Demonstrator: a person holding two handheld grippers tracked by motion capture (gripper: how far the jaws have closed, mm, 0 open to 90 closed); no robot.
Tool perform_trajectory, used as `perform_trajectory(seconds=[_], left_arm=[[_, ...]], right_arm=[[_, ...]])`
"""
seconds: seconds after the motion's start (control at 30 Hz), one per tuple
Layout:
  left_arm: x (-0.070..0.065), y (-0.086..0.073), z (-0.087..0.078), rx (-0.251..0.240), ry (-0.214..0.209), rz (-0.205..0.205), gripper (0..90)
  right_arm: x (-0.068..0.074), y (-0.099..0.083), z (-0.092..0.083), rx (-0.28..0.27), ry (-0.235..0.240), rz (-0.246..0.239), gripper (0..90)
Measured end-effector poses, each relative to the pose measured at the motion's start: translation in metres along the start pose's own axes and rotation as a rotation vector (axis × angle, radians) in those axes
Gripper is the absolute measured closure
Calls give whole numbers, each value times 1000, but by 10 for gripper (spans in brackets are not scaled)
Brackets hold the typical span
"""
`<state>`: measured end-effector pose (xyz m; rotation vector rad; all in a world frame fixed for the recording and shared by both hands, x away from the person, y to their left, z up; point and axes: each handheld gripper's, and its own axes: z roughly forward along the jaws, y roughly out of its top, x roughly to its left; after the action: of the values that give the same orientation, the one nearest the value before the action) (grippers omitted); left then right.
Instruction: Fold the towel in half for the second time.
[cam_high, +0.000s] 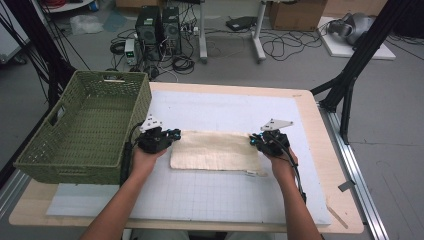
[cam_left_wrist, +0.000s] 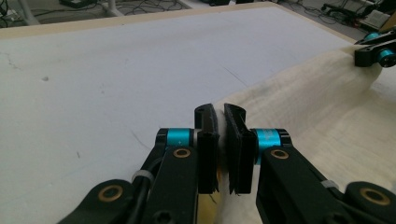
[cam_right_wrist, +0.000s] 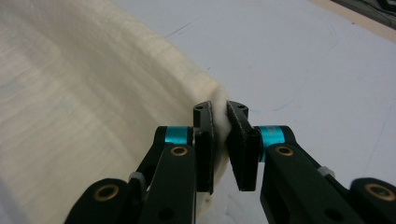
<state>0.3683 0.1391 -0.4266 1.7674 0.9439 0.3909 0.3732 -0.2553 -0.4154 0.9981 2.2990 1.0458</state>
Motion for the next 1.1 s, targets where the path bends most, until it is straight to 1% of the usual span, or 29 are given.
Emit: perform_trajectory(seconds=[0.07,0.1,0.17,0.23,0.27,0.33,0.4,0.57,0.67,0.8,1.0,1.03,1.07,1.1], left_arm=[[-3,-2,-2,-1,-3,9,835],[-4,-4,-4,-5,-9,3,835],[-6,-6,-7,-4,-17,9,835],[-7,-8,-9,8,-27,7,835],[-8,-9,-10,20,-29,7,835],[-11,-11,-14,7,-28,19,835],[-13,-14,-16,17,-38,26,835],[-19,-21,-21,29,-43,51,832],[-20,-26,-23,28,-46,48,831],[-21,-33,-24,39,-47,52,831],[-22,-40,-27,46,-53,37,813],[-22,-40,-28,47,-52,23,793],[-22,-40,-29,50,-53,14,758],[-23,-40,-31,44,-45,5,719]], right_arm=[[4,-7,-2,-11,6,7,817],[5,-10,-4,-23,10,10,817],[7,-15,-6,-17,23,18,817],[11,-19,-10,-36,20,2,817],[12,-20,-11,-36,25,3,817],[15,-23,-14,-40,33,1,817],[17,-27,-17,-49,39,-1,815],[22,-36,-22,-68,50,-7,814],[26,-38,-23,-60,54,-21,812],[30,-38,-26,-57,58,-41,811],[34,-42,-29,-38,68,-62,803],[34,-42,-30,-36,66,-68,803],[35,-43,-30,-36,66,-70,803],[35,-44,-31,-34,65,-70,803]])
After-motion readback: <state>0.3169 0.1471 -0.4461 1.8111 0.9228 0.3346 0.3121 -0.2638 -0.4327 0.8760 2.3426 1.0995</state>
